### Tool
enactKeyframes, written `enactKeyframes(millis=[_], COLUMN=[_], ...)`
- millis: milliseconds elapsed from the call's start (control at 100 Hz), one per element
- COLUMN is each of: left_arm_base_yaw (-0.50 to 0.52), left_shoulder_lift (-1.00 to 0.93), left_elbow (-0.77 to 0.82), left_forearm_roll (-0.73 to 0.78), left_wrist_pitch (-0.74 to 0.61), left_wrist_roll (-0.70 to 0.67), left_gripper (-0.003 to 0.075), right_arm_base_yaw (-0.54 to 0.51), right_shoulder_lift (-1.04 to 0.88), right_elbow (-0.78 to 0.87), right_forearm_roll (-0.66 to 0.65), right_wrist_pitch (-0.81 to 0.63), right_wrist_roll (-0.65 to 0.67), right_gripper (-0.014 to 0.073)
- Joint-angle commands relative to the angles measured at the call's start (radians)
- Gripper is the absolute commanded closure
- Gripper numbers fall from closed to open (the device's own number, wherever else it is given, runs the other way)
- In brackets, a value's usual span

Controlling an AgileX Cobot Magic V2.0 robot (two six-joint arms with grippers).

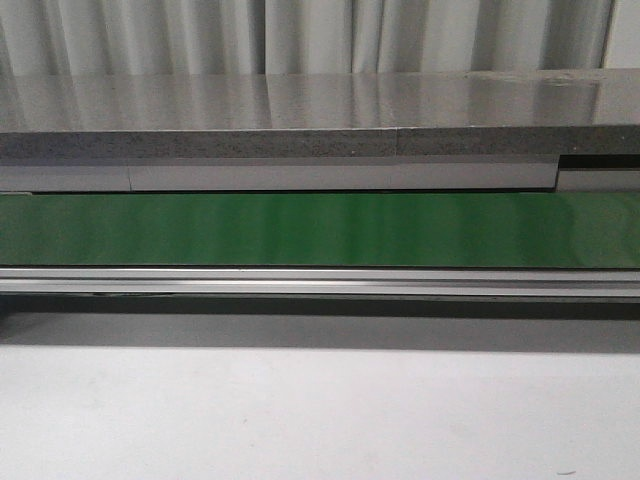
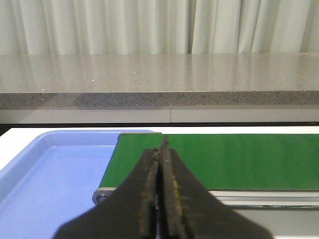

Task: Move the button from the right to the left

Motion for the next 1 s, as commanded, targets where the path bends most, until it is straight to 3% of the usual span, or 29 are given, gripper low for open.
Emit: enactKeyframes(millis=[0, 720, 990], left_arm_base_yaw=[-0.009, -0.009, -0.009], left_shoulder_lift=[-0.03, -0.03, -0.03], left_elbow=[0.045, 0.045, 0.045], left_forearm_roll=[-0.004, -0.004, -0.004], left_wrist_pitch=[-0.083, -0.083, -0.083], left_wrist_roll=[-0.01, -0.01, -0.01], left_gripper=[0.0741, 0.0741, 0.0741], right_arm_base_yaw=[0.002, 0.002, 0.002], right_shoulder_lift=[-0.018, -0.018, 0.052], right_elbow=[-0.014, -0.02, -0.231], right_forearm_roll=[-0.002, -0.002, -0.008], right_wrist_pitch=[-0.075, -0.066, 0.248], right_wrist_roll=[-0.007, -0.007, -0.007], right_gripper=[0.0662, 0.0662, 0.0662])
